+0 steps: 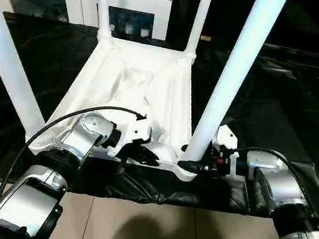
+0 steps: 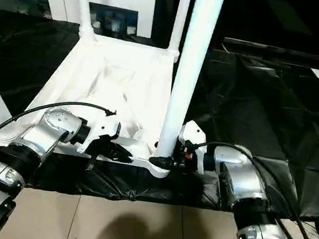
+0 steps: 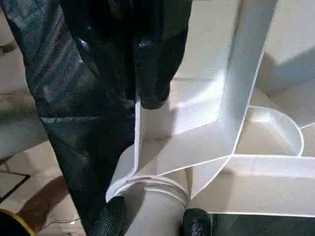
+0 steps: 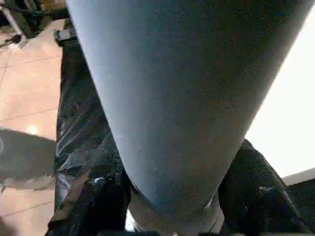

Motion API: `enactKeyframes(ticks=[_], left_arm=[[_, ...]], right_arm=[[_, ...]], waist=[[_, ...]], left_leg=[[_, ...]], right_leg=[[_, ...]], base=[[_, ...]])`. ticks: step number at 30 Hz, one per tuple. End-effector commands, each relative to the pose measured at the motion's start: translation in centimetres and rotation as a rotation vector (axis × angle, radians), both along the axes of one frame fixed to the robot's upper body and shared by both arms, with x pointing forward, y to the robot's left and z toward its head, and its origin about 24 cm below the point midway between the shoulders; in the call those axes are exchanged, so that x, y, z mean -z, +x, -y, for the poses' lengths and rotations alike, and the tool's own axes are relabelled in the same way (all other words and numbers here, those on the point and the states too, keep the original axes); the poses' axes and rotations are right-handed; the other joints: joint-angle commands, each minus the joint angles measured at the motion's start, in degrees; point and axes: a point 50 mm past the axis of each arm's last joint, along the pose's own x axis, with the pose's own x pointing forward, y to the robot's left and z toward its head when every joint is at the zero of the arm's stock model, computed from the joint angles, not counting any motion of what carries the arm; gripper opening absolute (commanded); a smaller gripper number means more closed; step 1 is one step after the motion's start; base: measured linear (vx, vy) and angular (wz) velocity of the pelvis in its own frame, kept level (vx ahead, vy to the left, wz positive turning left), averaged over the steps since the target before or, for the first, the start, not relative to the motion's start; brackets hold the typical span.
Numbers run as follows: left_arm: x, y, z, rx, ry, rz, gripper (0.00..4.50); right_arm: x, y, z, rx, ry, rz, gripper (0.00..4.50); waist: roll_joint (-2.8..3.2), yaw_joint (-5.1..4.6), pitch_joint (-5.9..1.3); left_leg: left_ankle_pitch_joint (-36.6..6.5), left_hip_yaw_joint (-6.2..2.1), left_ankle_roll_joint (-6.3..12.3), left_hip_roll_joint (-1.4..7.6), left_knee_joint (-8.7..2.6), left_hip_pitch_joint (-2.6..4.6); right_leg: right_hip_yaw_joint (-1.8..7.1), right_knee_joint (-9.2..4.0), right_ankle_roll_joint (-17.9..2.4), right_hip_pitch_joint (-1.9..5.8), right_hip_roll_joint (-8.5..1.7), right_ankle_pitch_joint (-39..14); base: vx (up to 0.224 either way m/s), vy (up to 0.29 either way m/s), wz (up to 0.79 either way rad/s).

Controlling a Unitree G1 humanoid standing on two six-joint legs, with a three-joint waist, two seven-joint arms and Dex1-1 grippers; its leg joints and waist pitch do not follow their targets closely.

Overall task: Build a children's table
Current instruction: Rotate leg to tighten

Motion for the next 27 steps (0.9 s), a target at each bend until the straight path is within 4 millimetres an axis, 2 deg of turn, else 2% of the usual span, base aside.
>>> enactKeyframes(ticks=[1,2,4,6,7,10,11,12,13,14,15,16,17,18,19,22,23,27], left_arm=[[-1.8,1.7,2.8,-0.135,-0.082,0.129,0.00],[-1.9,1.9,3.2,-0.164,-0.093,0.139,0.00],[-1.9,2.0,3.9,-0.188,-0.099,0.150,0.00],[-1.8,2.1,4.8,-0.221,-0.112,0.159,0.00],[-1.8,2.1,5.3,-0.241,-0.121,0.163,0.00],[-1.7,2.1,6.7,-0.290,-0.146,0.169,0.00],[-1.8,2.2,7.6,-0.337,-0.166,0.174,0.00],[-1.8,2.2,7.7,-0.341,-0.168,0.176,0.00],[-1.8,2.2,8.0,-0.352,-0.173,0.180,0.00],[-1.8,2.2,8.4,-0.365,-0.176,0.192,0.00],[-1.8,2.2,8.4,-0.365,-0.176,0.194,0.00],[-1.8,2.1,8.7,-0.358,-0.176,0.198,0.00],[-1.8,2.1,8.7,-0.353,-0.174,0.200,0.00],[-1.7,2.0,8.6,-0.347,-0.170,0.204,0.00],[-1.7,2.0,8.5,-0.344,-0.166,0.206,0.00],[-1.5,2.0,8.0,-0.337,-0.149,0.214,0.00],[-1.5,2.1,7.8,-0.333,-0.141,0.216,0.00],[-1.3,2.2,6.7,-0.327,-0.115,0.228,0.00]], right_arm=[[1.9,-0.7,-2.7,0.035,0.067,-0.085,1.99],[2.1,-0.5,-2.9,0.082,0.078,-0.083,1.99],[2.5,-0.1,-3.1,0.175,0.074,-0.090,1.98],[3.0,0.4,-3.7,0.291,0.083,-0.094,1.97],[3.2,0.6,-3.9,0.334,0.085,-0.102,1.97],[3.7,1.3,-4.7,0.467,0.085,-0.125,1.96],[4.2,1.9,-5.4,0.582,0.041,-0.136,1.96],[4.3,2.0,-5.5,0.597,0.034,-0.137,1.96],[4.5,2.2,-5.8,0.638,0.014,-0.141,1.96],[4.7,2.5,-6.3,0.692,-0.009,-0.148,1.96],[4.7,2.5,-6.4,0.695,-0.006,-0.148,1.96],[4.3,2.8,-7.3,0.702,0.021,-0.143,1.96],[4.1,2.9,-7.6,0.697,0.039,-0.135,2.31],[3.8,3.0,-7.9,0.696,0.054,-0.127,2.52],[3.7,3.1,-8.0,0.691,0.070,-0.129,2.65],[3.5,3.2,-7.9,0.681,0.088,-0.127,2.74],[3.4,3.2,-7.8,0.676,0.092,-0.123,3.00],[3.2,3.1,-6.4,0.642,0.091,-0.073,3.33]], waist=[[0.32,-0.35,-3.36],[0.34,-0.40,-3.36],[0.27,-0.86,-3.31],[0.32,-1.19,-3.26],[0.14,-1.93,-3.26],[0.12,-2.64,-3.22],[0.74,-2.74,-3.26],[0.49,-3.20,-3.24],[0.38,-3.89,-3.24],[0.41,-4.00,-3.33],[0.86,-4.00,-3.29],[0.73,-4.28,-3.32],[0.68,-4.37,-3.32],[0.94,-4.34,-3.37],[0.89,-4.44,-3.34],[1.11,-4.51,-3.35],[1.06,-4.49,-3.34],[1.11,-4.32,-3.41]], left_leg=[[-16.17,-1.11,0.66,2.97,-3.81,1.08],[-17.00,-1.25,0.28,2.88,-3.83,1.28],[-17.72,-1.65,-0.29,2.71,-4.01,0.97],[-18.30,-1.75,-0.66,2.74,-4.12,0.98],[-19.11,-1.97,-0.82,2.52,-4.11,0.68],[-19.12,-2.15,-0.66,2.36,-4.07,0.52],[-19.37,-2.15,-0.35,2.17,-3.98,0.69],[-19.33,-2.11,-0.53,2.24,-3.99,0.57],[-20.03,-2.25,-0.76,2.03,-3.97,0.56],[-19.93,-2.24,-0.62,2.01,-3.88,0.56],[-20.19,-2.28,-0.54,2.03,-3.90,0.62],[-20.91,-2.21,-0.09,1.99,-3.85,0.74],[-21.00,-2.12,0.12,1.97,-3.85,0.75],[-20.95,-2.15,0.35,2.05,-3.91,0.73],[-20.92,-2.13,0.39,2.11,-3.96,0.64],[-21.70,-2.00,0.60,2.20,-4.03,0.78],[-21.75,-1.96,0.64,2.17,-4.02,0.77],[-21.09,-1.84,1.14,2.18,-4.01,0.65]], right_leg=[[3.13,-3.93,-11.15,2.12,-4.22,-19.12],[3.04,-4.21,-10.72,2.08,-4.33,-21.02],[2.87,-4.74,-8.77,2.32,-4.44,-25.17],[2.88,-4.89,-8.11,2.10,-4.43,-26.31],[2.63,-5.12,-7.11,2.39,-4.39,-28.47],[2.41,-5.42,-6.35,2.34,-4.37,-30.21],[2.38,-5.70,-6.03,2.25,-4.33,-30.52],[2.48,-5.63,-6.26,2.08,-4.26,-30.07],[2.16,-5.67,-6.26,2.14,-4.04,-30.67],[2.19,-5.70,-6.30,2.14,-4.11,-30.60],[2.23,-5.73,-6.48,2.06,-4.17,-30.38],[2.21,-5.83,-6.65,1.91,-3.96,-29.69],[2.27,-5.88,-6.79,1.84,-3.92,-29.24],[2.35,-5.69,-7.30,1.90,-3.95,-27.93],[2.37,-5.65,-7.51,1.91,-3.87,-27.17],[2.52,-5.30,-9.17,1.92,-3.71,-24.20],[2.52,-5.28,-9.26,1.95,-3.69,-24.01],[2.67,-5.16,-9.41,2.14,-3.75,-22.87]], base=[[0.000,0.000,0.00],[0.000,0.000,0.00],[0.000,0.000,0.00],[0.000,0.000,0.00],[0.000,0.000,0.00],[0.000,0.000,0.00],[0.000,0.000,0.00],[0.000,0.000,0.00],[0.000,0.000,0.00],[0.000,0.000,0.00],[0.000,0.000,0.00],[0.000,0.000,0.00],[0.000,0.000,0.00],[0.000,0.000,0.00],[0.000,0.000,0.00],[0.000,0.000,0.00],[0.000,0.000,0.00],[0.000,0.000,0.00]])
